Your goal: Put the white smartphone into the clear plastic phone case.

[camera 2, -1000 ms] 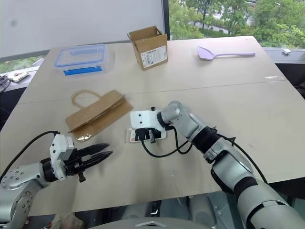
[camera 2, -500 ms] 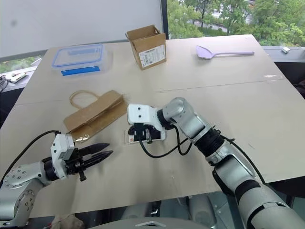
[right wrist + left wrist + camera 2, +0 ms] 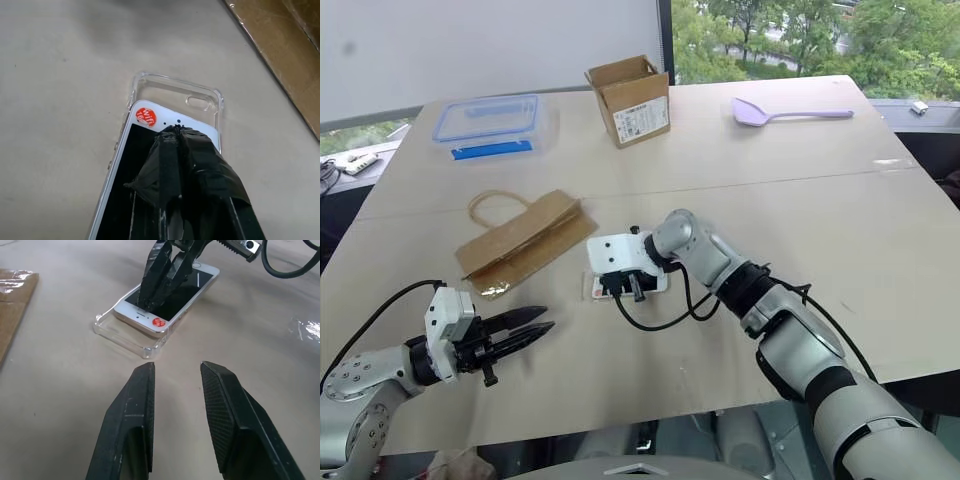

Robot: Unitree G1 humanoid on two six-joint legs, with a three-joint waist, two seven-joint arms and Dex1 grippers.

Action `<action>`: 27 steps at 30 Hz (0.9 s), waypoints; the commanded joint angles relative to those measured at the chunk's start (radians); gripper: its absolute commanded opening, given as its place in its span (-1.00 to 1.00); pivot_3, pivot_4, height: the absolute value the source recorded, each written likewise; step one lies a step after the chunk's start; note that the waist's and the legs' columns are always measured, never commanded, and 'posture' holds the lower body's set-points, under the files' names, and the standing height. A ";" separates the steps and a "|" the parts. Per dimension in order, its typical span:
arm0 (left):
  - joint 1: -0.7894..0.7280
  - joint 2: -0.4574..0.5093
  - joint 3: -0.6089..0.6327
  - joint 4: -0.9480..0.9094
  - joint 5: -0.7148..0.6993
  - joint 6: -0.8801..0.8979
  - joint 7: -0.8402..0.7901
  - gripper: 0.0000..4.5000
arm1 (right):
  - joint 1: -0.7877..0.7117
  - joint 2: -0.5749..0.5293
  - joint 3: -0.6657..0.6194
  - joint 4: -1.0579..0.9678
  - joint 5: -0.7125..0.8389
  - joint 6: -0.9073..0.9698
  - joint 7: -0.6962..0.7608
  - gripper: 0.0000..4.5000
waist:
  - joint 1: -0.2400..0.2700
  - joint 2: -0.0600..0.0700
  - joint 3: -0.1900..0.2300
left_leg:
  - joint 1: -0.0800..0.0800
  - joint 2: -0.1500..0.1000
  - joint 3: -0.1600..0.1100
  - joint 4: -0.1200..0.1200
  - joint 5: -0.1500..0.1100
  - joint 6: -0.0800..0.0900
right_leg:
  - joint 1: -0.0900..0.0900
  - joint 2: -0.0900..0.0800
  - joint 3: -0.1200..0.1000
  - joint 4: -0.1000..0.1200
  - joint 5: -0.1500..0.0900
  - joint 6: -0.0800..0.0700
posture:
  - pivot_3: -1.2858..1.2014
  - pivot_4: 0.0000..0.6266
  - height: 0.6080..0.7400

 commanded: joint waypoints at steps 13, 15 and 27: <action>-0.149 0.002 -0.117 -0.074 0.119 0.147 0.234 -0.35 | 0.033 0.041 0.083 0.219 -0.150 -0.078 0.013 -1.00 | -0.002 0.002 -0.011 | 0.014 0.000 0.003 -0.004 0.000 0.000 | 0.009 0.001 0.005 0.001 -0.001 -0.001 | 0.03 -0.52 1.00; -0.157 0.003 -0.126 -0.069 0.124 0.164 0.247 -0.35 | 0.039 0.048 0.084 0.239 -0.151 -0.085 0.015 -1.00 | -0.003 0.002 -0.011 | 0.014 0.000 0.004 -0.004 0.000 0.000 | 0.009 0.001 0.006 0.002 -0.001 -0.001 | 0.03 -0.52 1.00; -0.160 0.009 -0.132 -0.014 0.132 0.142 0.197 -0.35 | 0.049 0.082 -0.092 0.161 -0.025 -0.008 -0.072 -1.00 | 0.001 0.007 -0.019 | 0.014 0.000 0.003 -0.005 0.000 0.000 | 0.009 0.001 0.005 0.002 -0.002 -0.001 | 0.03 -0.52 1.00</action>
